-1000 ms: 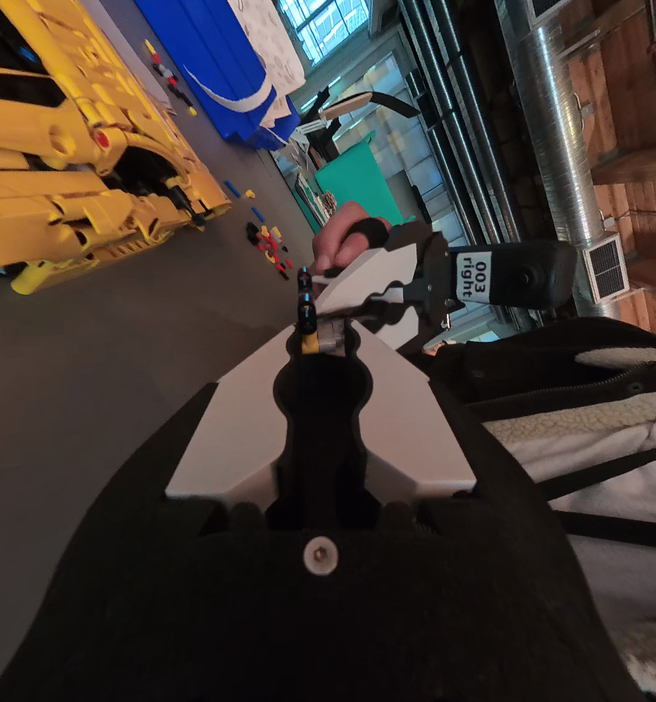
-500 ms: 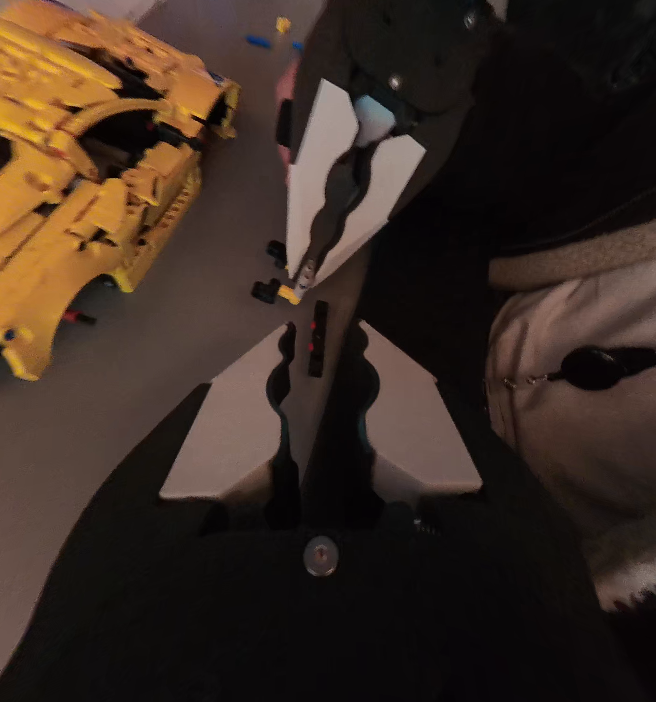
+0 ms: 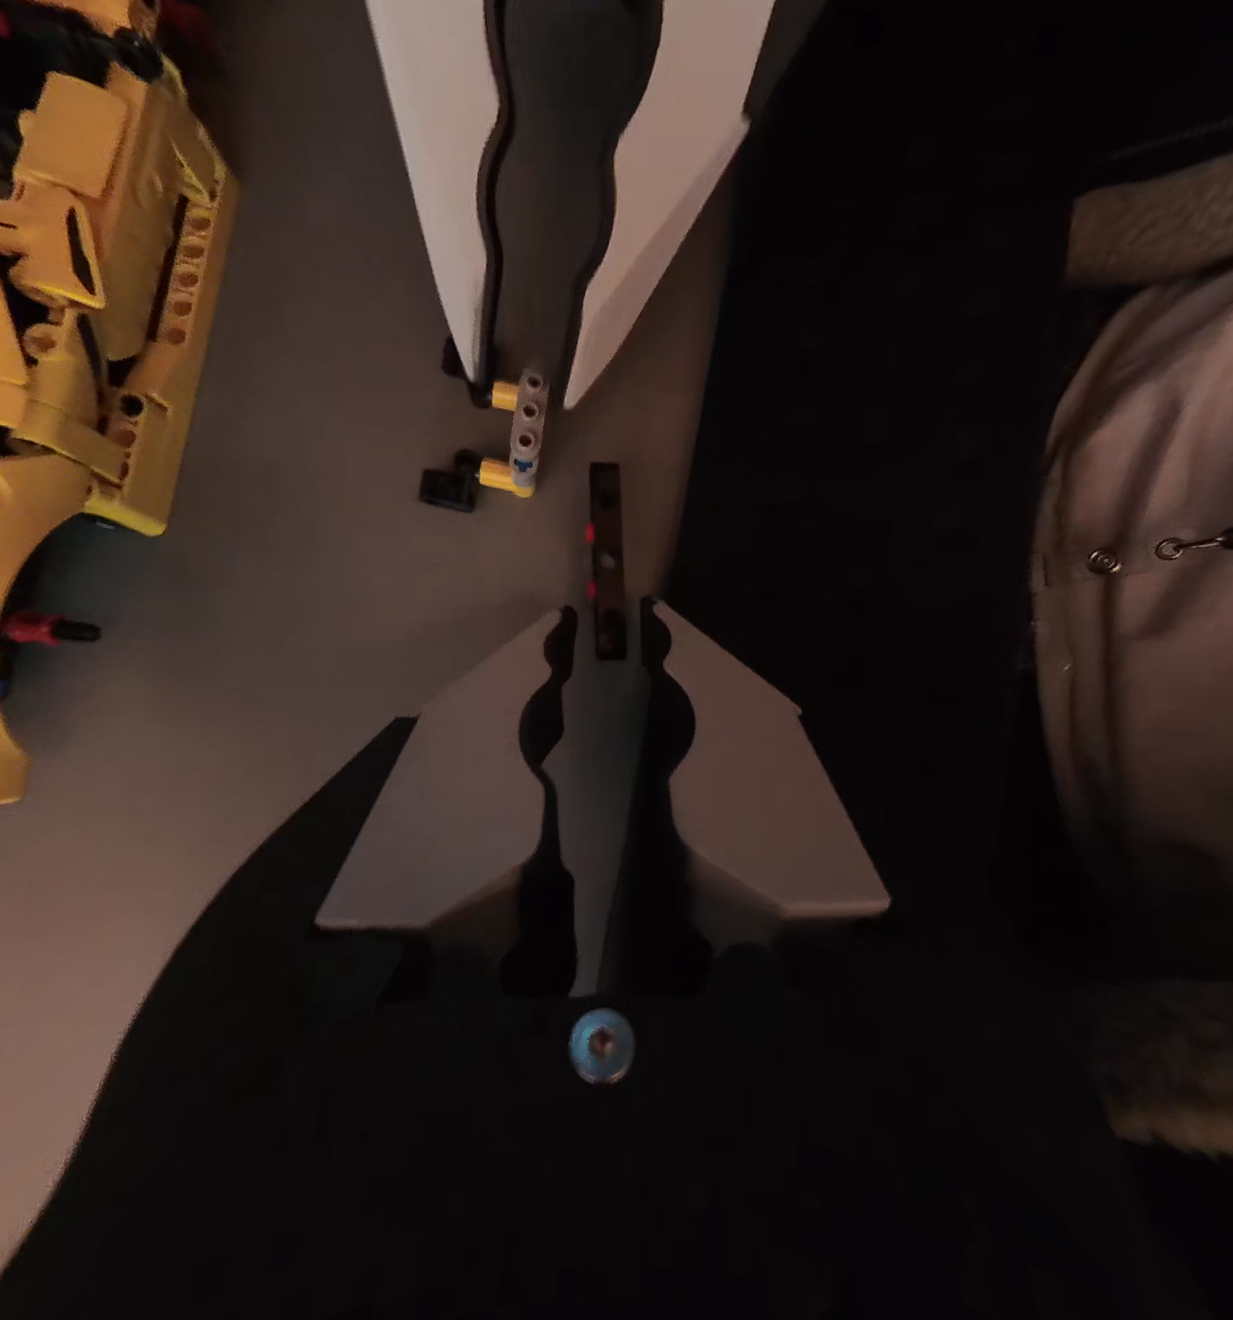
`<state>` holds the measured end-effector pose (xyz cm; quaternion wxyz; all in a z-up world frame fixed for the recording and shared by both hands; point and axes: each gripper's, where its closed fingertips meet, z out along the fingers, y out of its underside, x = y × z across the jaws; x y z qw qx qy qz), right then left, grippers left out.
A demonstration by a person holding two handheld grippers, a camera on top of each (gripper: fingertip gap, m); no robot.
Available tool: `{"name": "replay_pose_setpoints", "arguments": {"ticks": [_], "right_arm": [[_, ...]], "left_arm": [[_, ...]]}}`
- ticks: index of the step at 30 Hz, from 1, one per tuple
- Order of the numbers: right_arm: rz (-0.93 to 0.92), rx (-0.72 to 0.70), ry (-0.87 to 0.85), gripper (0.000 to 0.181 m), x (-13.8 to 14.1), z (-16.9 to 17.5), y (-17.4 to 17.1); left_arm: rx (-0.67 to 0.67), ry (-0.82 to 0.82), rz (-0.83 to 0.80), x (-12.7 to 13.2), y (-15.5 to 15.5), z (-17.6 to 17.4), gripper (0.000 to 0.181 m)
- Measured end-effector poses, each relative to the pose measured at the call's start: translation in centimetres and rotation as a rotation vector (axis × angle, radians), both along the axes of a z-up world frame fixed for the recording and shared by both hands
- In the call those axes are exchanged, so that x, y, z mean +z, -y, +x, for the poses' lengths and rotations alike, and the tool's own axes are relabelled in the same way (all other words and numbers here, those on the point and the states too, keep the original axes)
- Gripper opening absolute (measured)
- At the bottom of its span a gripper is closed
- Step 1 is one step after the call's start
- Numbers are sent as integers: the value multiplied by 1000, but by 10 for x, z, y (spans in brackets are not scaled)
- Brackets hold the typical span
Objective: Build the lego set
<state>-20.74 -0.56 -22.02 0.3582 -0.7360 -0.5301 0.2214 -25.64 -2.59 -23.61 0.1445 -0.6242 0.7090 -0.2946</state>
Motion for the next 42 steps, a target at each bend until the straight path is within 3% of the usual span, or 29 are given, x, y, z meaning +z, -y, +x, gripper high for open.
{"name": "replay_pose_setpoints", "arguments": {"ticks": [3,7,10,14,17,21,25,36,42], "right_arm": [[-2,38,-60,16,9,-7,10],[-9,74,-3,17,-2,-17,19],[24,56,11,7,1,-15,14],[68,-46,-34,6,24,3,-8],[-78,-103,-98,6,25,18,-18],[-168,-125,-102,6,7,26,-17],[-235,-115,-89,7,-6,24,-13],[-159,-86,0,7,-17,23,-7],[-140,-91,-66,13,-5,21,-10]], "left_arm": [[-10,-15,24,-4,-1,-3,8],[-34,-2,48,0,-2,-1,7],[-45,18,76,11,-8,4,7],[-17,85,137,32,-33,25,8],[-8,135,16,41,-42,38,8],[-32,172,-87,30,-42,46,7],[-56,161,-86,21,-39,43,7],[-128,171,20,8,-34,42,7],[-131,175,22,7,-34,42,7]]}}
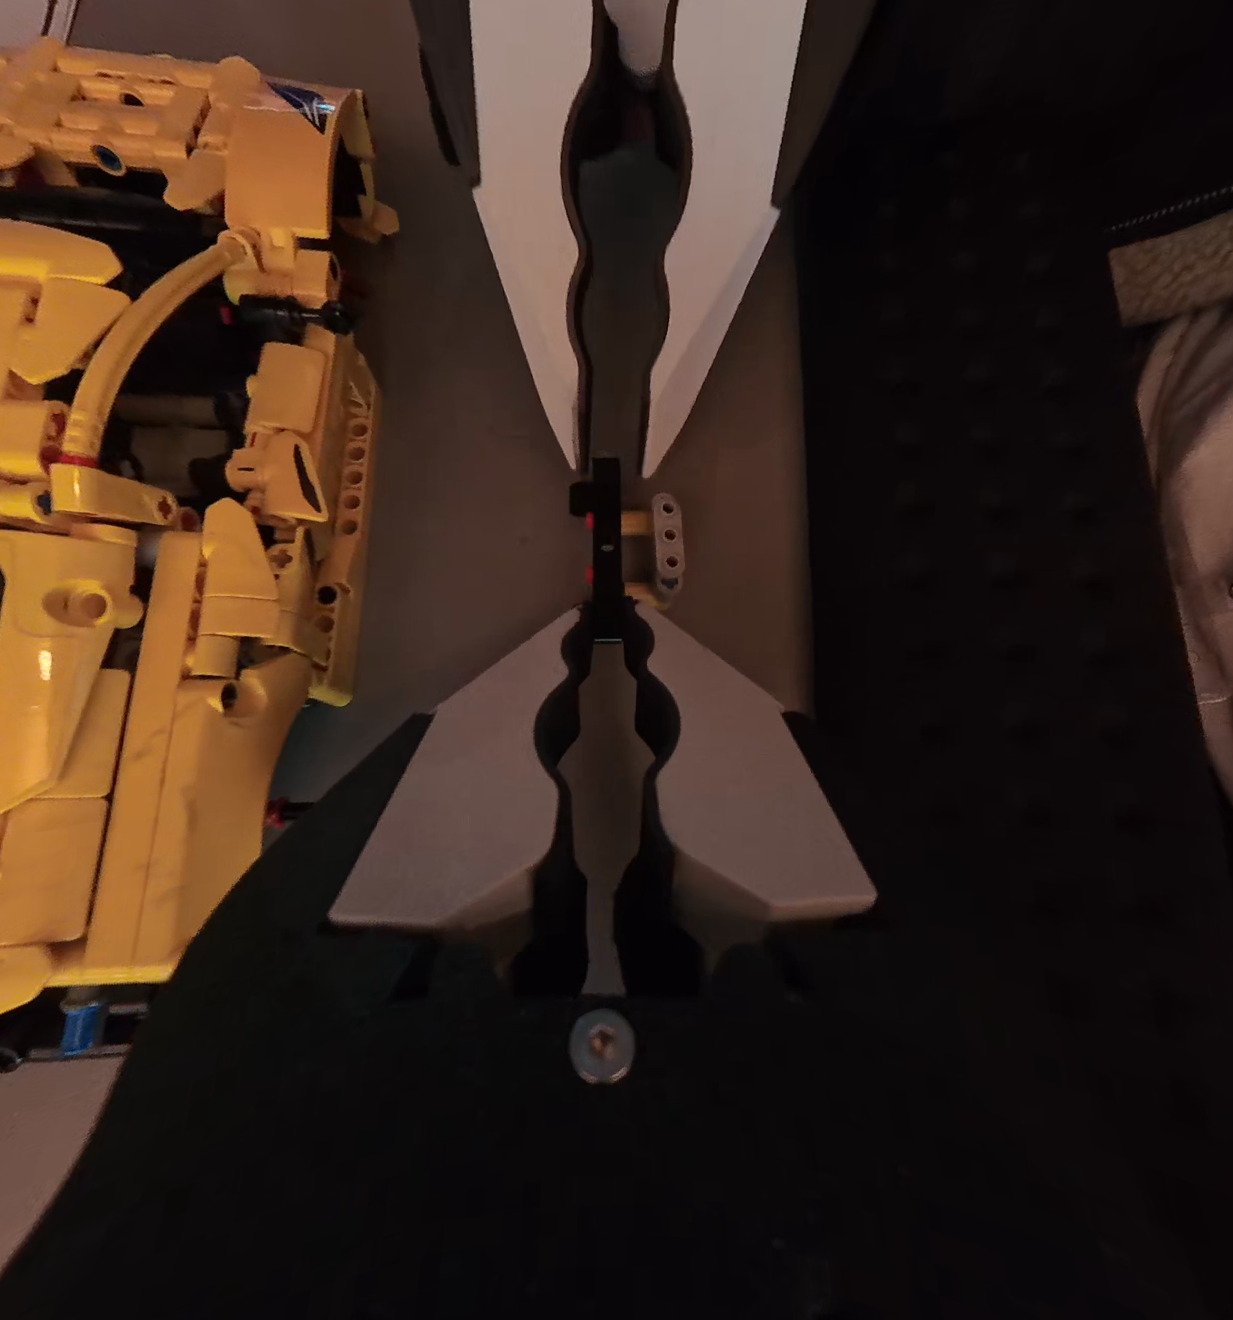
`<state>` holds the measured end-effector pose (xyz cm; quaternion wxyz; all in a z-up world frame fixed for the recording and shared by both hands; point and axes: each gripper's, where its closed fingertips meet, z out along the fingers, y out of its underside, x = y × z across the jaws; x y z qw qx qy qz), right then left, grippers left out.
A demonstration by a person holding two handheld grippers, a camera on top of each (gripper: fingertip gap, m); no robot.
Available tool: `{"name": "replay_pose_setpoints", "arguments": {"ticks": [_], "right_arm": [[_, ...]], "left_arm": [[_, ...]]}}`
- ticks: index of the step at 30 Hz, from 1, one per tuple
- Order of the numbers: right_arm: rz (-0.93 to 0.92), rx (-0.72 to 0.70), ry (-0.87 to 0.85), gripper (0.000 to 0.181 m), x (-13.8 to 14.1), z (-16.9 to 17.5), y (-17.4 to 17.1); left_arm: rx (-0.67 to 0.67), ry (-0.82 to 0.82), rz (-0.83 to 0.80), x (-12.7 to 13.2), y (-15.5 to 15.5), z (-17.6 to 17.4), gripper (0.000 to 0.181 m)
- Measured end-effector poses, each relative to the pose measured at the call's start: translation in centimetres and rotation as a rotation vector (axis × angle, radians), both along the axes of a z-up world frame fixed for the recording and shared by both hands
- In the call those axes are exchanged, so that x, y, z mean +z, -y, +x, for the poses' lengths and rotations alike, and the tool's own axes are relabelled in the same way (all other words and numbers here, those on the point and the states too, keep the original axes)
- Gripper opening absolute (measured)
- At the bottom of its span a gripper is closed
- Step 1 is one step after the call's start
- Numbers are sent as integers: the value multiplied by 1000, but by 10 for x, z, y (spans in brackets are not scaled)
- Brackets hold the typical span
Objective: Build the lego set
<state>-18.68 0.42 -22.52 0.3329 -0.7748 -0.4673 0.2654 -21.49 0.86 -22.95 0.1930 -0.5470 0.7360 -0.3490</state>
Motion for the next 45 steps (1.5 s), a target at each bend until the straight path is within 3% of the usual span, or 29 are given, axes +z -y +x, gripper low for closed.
{"name": "replay_pose_setpoints", "arguments": {"ticks": [6,10,45], "right_arm": [[49,8,37,8,-1,0,-3],[-9,-5,-20,7,5,1,-3],[19,10,9,7,-1,0,-6]], "left_arm": [[19,5,-20,1,-1,2,7],[55,-3,-118,4,-3,-2,9],[49,27,-39,3,-5,-1,7]]}}
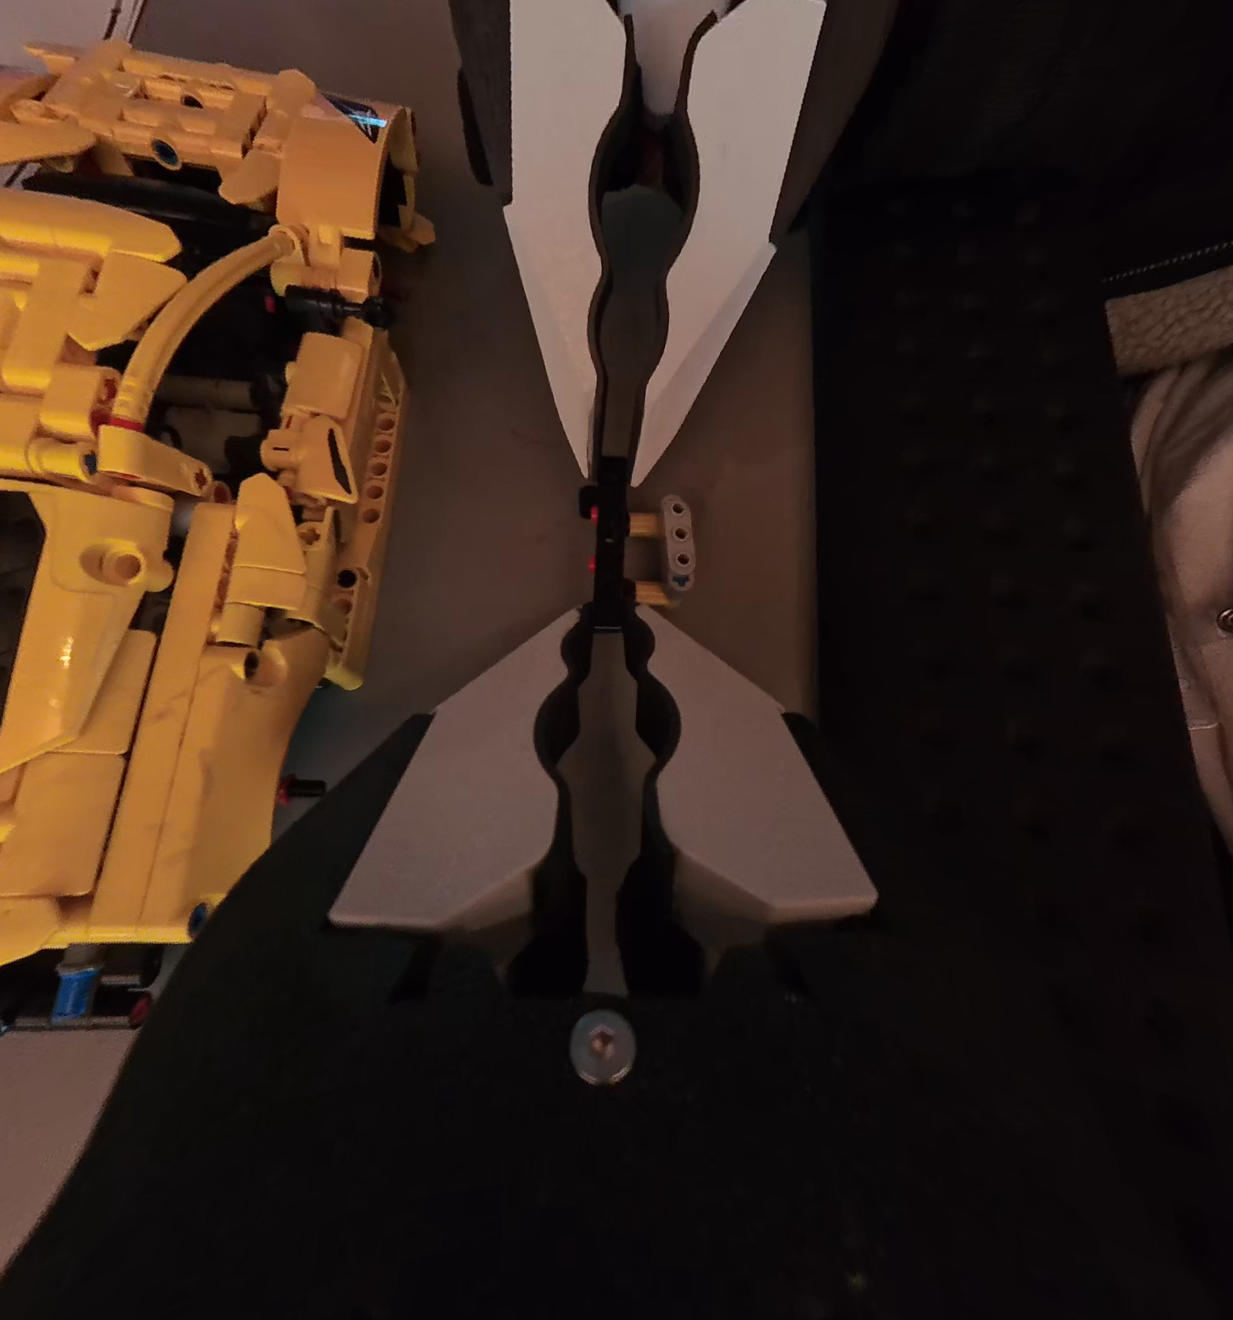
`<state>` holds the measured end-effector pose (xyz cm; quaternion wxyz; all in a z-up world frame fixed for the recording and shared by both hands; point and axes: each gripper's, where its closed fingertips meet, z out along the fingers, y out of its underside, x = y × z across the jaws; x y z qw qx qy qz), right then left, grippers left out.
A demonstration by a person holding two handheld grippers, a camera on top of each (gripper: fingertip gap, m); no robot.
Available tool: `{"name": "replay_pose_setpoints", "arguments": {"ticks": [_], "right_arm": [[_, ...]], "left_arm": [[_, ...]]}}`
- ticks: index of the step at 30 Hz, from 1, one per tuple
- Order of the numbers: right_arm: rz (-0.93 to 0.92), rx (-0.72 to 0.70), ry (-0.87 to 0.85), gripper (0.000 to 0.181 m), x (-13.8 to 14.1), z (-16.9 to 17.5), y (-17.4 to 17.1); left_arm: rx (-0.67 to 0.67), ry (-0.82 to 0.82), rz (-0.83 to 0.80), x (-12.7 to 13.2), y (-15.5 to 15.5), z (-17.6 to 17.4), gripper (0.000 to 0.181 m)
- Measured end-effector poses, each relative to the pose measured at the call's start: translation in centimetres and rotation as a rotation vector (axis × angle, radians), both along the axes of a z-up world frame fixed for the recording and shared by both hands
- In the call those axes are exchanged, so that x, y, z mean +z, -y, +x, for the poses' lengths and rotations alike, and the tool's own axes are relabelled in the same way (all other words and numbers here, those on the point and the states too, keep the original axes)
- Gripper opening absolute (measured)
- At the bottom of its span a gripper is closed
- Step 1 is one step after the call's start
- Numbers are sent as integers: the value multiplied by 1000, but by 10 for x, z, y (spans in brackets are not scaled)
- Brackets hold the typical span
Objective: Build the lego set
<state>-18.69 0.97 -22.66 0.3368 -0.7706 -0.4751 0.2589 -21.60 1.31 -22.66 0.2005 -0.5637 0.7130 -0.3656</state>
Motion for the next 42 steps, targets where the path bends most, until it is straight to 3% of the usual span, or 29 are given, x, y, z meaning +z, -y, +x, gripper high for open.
{"name": "replay_pose_setpoints", "arguments": {"ticks": [15,26,34,42], "right_arm": [[84,-15,21,8,4,0,-4],[174,-84,-42,8,26,4,-15],[168,-137,-245,8,60,5,-20],[184,-144,-296,8,69,4,-20]], "left_arm": [[6,16,-14,1,-1,-1,7],[61,134,-44,25,-11,4,7],[91,300,-178,63,-16,5,7],[90,339,-192,71,-17,3,7]]}}
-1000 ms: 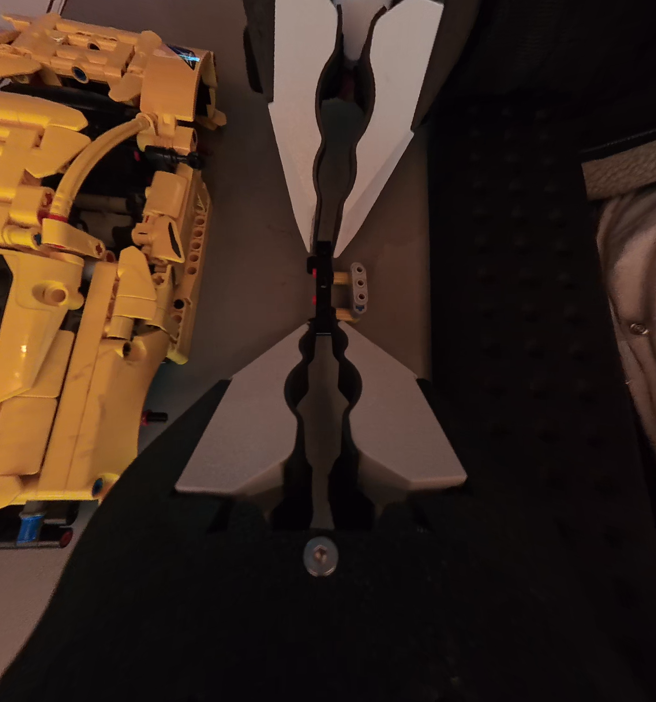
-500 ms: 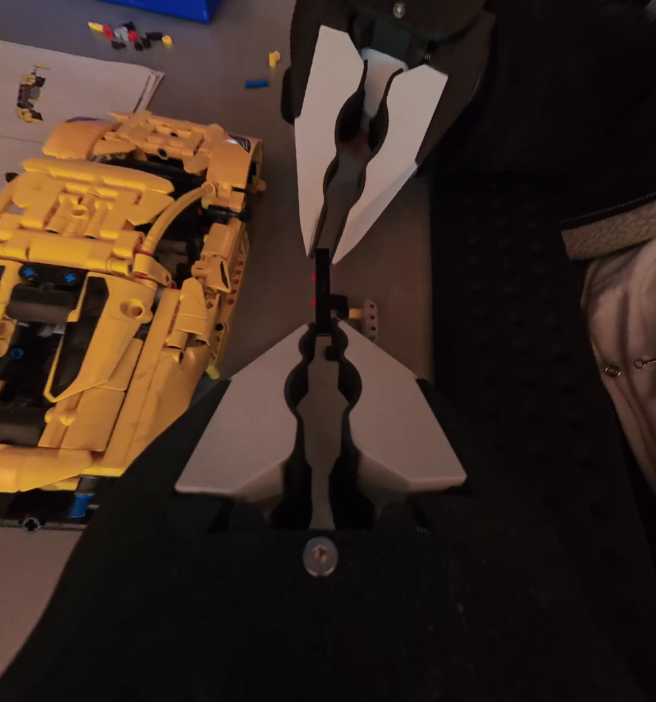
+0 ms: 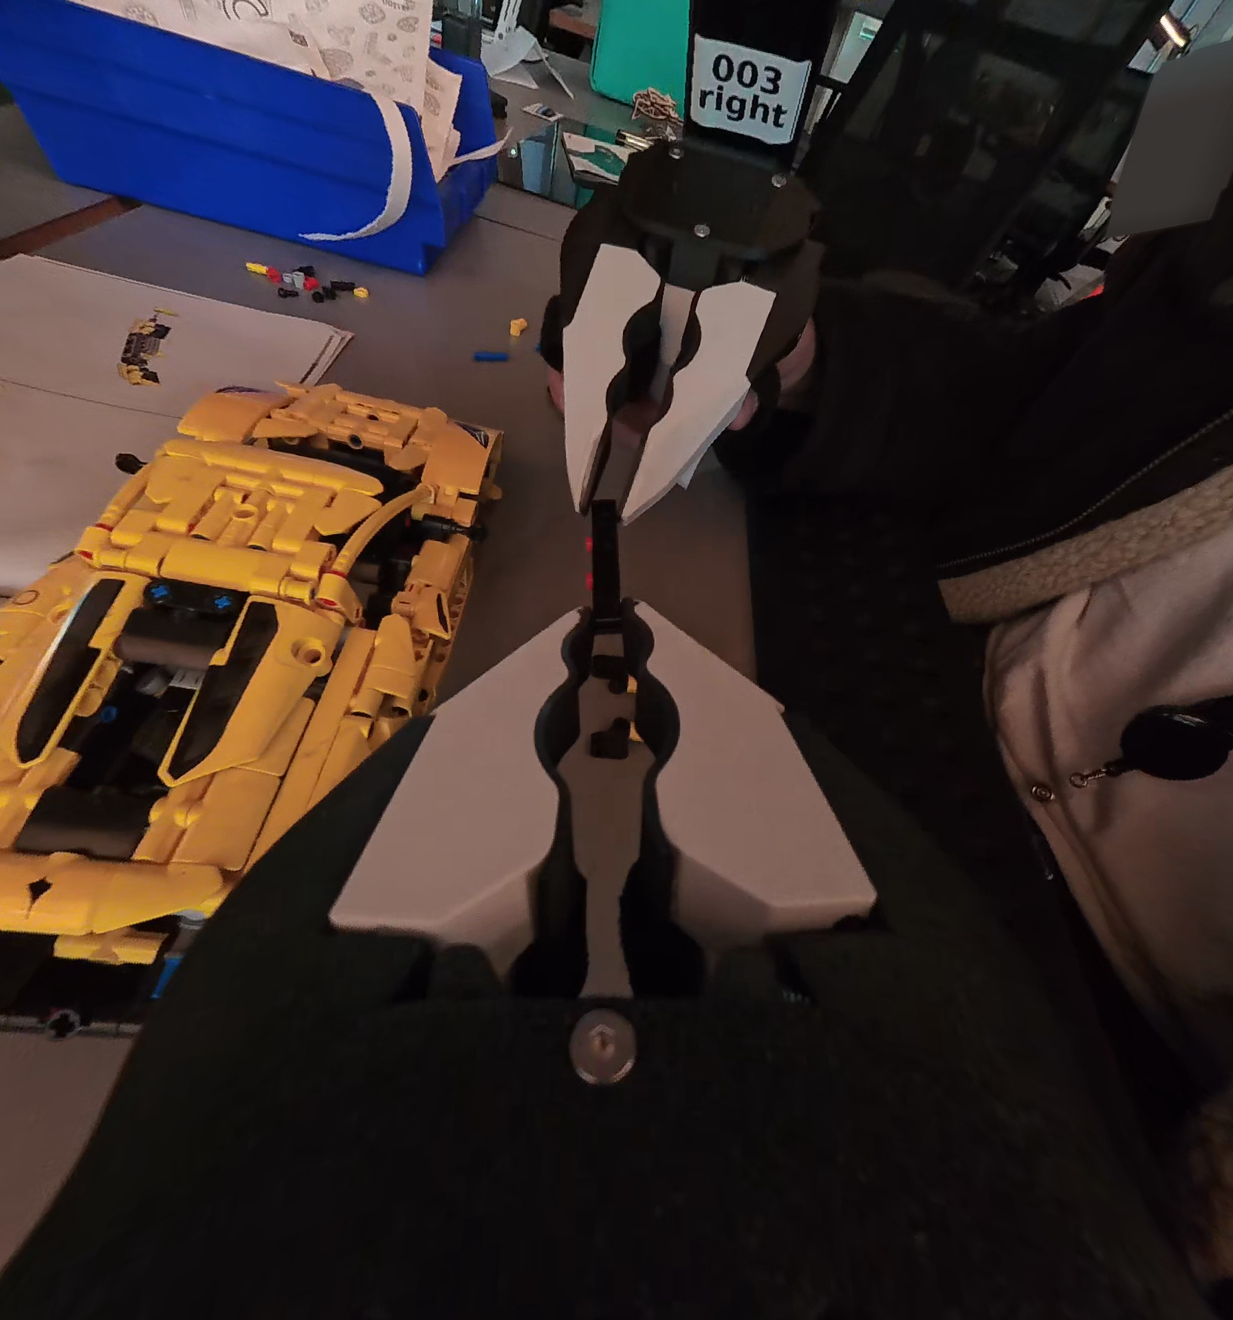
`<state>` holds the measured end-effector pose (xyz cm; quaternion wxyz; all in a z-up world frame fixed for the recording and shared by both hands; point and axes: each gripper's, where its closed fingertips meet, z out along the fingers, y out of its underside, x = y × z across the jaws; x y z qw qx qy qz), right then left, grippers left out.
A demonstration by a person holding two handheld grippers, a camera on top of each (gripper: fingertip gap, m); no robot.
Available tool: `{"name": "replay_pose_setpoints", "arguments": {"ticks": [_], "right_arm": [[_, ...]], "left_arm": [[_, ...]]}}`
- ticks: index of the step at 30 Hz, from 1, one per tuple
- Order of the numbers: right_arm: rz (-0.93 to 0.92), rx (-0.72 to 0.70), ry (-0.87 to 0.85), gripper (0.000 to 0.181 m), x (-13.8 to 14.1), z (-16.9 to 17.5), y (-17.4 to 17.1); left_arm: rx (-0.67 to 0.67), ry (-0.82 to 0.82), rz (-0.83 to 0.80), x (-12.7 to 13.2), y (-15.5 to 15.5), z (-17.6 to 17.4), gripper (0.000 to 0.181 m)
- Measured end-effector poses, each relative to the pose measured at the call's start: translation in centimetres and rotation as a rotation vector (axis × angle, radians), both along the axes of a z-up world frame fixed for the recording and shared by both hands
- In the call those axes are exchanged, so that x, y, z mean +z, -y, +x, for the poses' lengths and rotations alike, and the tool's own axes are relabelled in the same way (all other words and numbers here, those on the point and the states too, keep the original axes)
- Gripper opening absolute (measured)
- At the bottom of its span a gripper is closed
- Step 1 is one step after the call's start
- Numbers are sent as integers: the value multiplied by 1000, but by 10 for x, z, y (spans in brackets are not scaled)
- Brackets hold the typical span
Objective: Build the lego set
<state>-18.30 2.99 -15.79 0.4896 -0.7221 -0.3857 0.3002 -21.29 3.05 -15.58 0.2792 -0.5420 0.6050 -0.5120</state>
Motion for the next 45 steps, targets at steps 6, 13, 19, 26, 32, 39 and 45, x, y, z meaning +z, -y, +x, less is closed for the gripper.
{"name": "replay_pose_setpoints", "arguments": {"ticks": [6,13,19,26,32,39,45], "right_arm": [[16,-69,-4,12,2,10,-10],[7,-114,-24,10,4,18,-16],[5,-104,-6,9,1,16,-15],[0,-103,-3,8,0,15,-15],[-2,-99,6,7,-2,15,-14],[0,-97,10,7,-2,14,-13],[-3,-97,17,7,-3,14,-13]], "left_arm": [[57,47,-47,11,-14,-3,7],[172,97,-259,21,-44,-9,7],[200,220,-643,39,-69,-22,7],[229,206,-865,29,-84,-29,7],[189,288,-1072,36,-93,-36,7],[204,270,-1018,35,-92,-36,6],[206,239,-965,32,-87,-33,6]]}}
